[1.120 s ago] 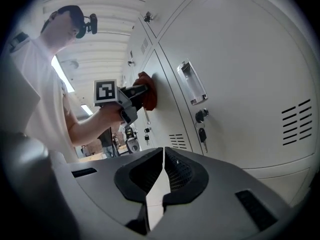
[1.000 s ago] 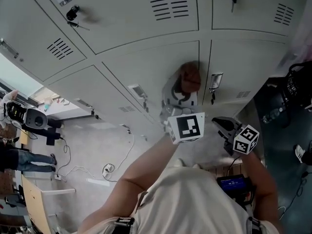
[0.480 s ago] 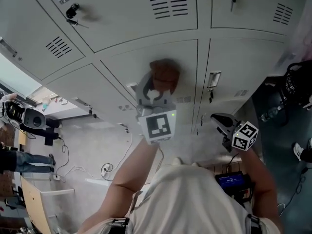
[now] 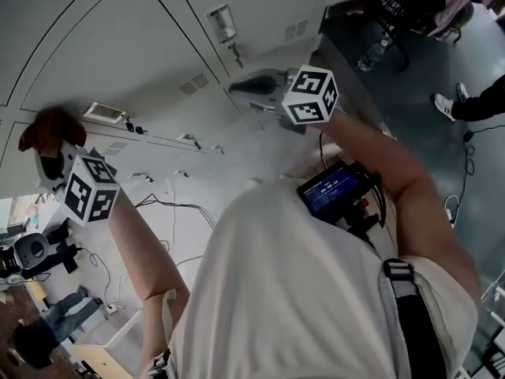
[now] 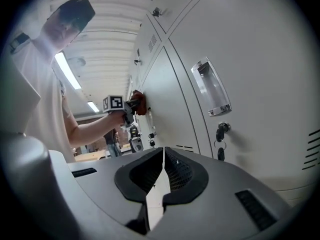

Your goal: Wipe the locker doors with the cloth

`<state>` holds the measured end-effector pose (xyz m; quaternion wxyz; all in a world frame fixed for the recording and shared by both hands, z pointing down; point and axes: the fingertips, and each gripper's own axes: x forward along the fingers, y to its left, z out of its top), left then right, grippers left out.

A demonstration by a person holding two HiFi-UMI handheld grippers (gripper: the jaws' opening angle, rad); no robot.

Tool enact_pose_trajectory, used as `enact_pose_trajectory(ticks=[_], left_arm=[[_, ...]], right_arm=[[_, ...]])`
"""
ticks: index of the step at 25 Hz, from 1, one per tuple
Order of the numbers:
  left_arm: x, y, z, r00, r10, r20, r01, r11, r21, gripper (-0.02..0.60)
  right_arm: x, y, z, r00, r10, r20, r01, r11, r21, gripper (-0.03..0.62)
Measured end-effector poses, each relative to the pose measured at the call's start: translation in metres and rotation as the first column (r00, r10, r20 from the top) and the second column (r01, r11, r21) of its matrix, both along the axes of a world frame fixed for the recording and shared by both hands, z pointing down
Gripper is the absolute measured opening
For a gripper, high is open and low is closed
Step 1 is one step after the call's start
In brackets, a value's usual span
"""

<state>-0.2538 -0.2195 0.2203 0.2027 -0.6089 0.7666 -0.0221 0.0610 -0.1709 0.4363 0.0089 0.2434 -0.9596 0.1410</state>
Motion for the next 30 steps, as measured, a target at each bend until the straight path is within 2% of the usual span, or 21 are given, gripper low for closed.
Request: enact_pose_trajectory(ticks=[3,6,10,15,18,21,24,27,30], left_arm=[[0.007,0.001,-0.025,0.999,-0.012,0.036,0.01,0.998,0.057,0.074],[0.041,0.002,-0.033,0.997,0.021,0.074,-0.028,0.995,0.094,0.072],[0.109,-0.006,-0.028,0.982,0.173,0.078,-0.182,0.975,0.127,0.072],[0.16,-0.013,-0.05,0.958,0.285,0.023,-0.286,0.951,0.121,0.072],[0.199,-0.015,-0.071,0.939,0.328,0.1,-0.339,0.93,0.139,0.072],[0.245,-0.018,-0.067,0.904,0.38,0.194,-0.4,0.914,0.074,0.074],[0.28,-0.022,-0.031,0.868,0.444,0.222,-0.456,0.89,0.003,0.073],[0.295,-0.026,0.029,0.841,0.508,0.185,-0.491,0.861,-0.132,0.074],[0.299,-0.019,0.091,0.803,0.588,0.095,-0.546,0.79,-0.278,0.074]], right_arm=[[-0.004,-0.001,0.0,1.0,-0.003,0.005,0.003,1.0,0.007,0.018],[-0.003,0.002,0.002,1.0,-0.011,0.015,0.01,1.0,0.015,0.018],[0.023,0.019,0.014,0.998,0.051,0.022,-0.051,0.999,-0.019,0.018],[0.036,0.025,0.012,0.994,0.106,0.029,-0.105,0.994,-0.039,0.018],[0.046,0.03,0.014,0.993,0.118,0.028,-0.117,0.992,-0.039,0.018],[0.055,0.035,0.015,0.991,0.132,0.033,-0.131,0.991,-0.042,0.018],[0.061,0.038,0.016,0.99,0.135,0.042,-0.133,0.99,-0.045,0.018],[0.064,0.04,0.02,0.991,0.127,0.052,-0.124,0.991,-0.057,0.018],[0.06,0.041,0.021,0.994,0.094,0.06,-0.091,0.994,-0.056,0.018]])
